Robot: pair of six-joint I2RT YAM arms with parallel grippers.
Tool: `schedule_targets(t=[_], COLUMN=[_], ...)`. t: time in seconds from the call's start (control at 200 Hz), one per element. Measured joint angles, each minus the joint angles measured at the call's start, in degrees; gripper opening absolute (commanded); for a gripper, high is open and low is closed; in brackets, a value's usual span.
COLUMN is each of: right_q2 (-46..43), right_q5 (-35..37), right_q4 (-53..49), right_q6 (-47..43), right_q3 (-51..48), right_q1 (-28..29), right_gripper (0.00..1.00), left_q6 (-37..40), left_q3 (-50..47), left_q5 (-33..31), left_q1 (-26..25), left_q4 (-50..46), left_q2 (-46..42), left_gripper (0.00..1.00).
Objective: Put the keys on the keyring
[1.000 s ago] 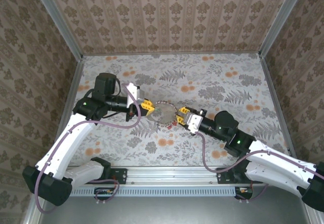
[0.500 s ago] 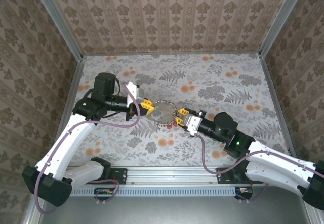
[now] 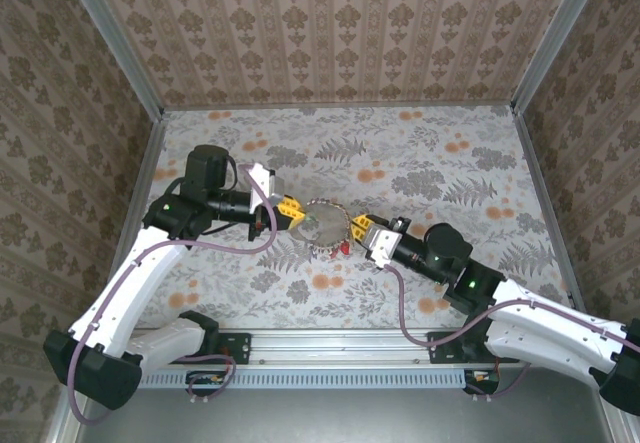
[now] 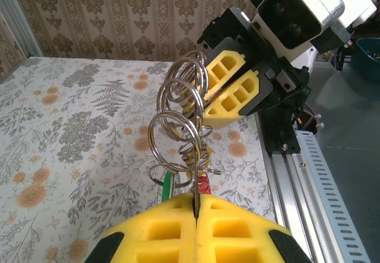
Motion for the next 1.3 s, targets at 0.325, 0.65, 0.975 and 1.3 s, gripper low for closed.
schedule_targets(t=[0.325,0.65,0.975,1.3], right_q2=[0.0,1.3,1.9,1.0], right_q5=[1.0,0.8,0.8,0.2], right_q4=[0.0,0.0,0.0,0.0], right_q6=[-0.3,-0.7,-0.7,-1.8], right_q3=[-0.1,-0.2,-0.2,-0.2], right_q1=[0.0,0.0,0.0,0.0], right_gripper=[0.17,0.21,0.21,0.14], left_q6=[0.0,0.0,0.0,0.0], left_q3=[-0.1,-0.1,-0.2,-0.3], left_q5=[0.0,0.8,1.1,1.4], left_q1=[0.0,0.0,0.0,0.0], left_q4=[0.0,0.0,0.0,0.0], left_q2=[0.0,0.0,0.0,0.0], left_gripper=[0.00,0.00,0.00,0.00])
